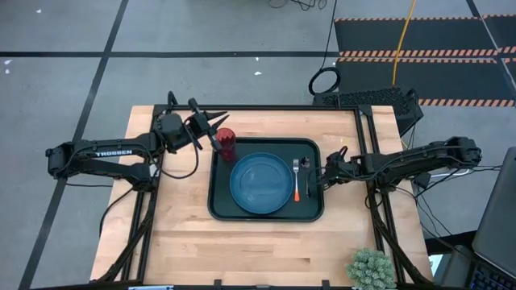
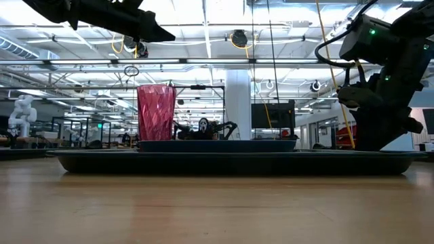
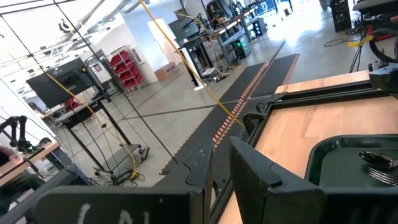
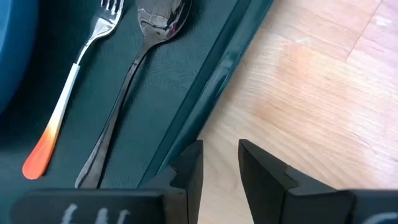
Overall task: Pick and place plate/cup/fork/spoon on tray
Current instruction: Adjust the black tray
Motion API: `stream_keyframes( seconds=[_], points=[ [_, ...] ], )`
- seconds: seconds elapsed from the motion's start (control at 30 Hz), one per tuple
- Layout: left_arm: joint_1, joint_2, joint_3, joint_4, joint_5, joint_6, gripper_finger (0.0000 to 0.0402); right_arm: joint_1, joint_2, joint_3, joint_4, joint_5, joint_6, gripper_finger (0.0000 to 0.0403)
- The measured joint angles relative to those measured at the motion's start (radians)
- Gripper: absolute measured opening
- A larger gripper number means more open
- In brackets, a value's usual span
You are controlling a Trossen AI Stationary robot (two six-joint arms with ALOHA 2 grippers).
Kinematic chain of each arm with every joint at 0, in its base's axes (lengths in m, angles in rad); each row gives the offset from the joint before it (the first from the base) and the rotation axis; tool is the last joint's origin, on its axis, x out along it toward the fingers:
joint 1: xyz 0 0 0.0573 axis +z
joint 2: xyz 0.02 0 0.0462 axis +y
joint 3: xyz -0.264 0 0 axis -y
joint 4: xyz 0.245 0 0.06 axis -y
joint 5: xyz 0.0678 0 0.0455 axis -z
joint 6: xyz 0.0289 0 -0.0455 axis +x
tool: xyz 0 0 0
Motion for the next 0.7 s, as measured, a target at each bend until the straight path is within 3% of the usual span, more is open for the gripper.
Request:
stream_keyframes(
  seconds=[0.33,0.7],
  points=[
    [0.0,0.0,0.0,0.0,0.0,0.0,0.0056,0.0,0.0,0.0,0.0,0.05,-0.025,0.0093],
    [-0.026,-0.037,0.0,-0.04,0.001,0.008,0.0056,0.0,-0.044,0.001,-0.013,0.011,-0.164,0.0093]
  ],
)
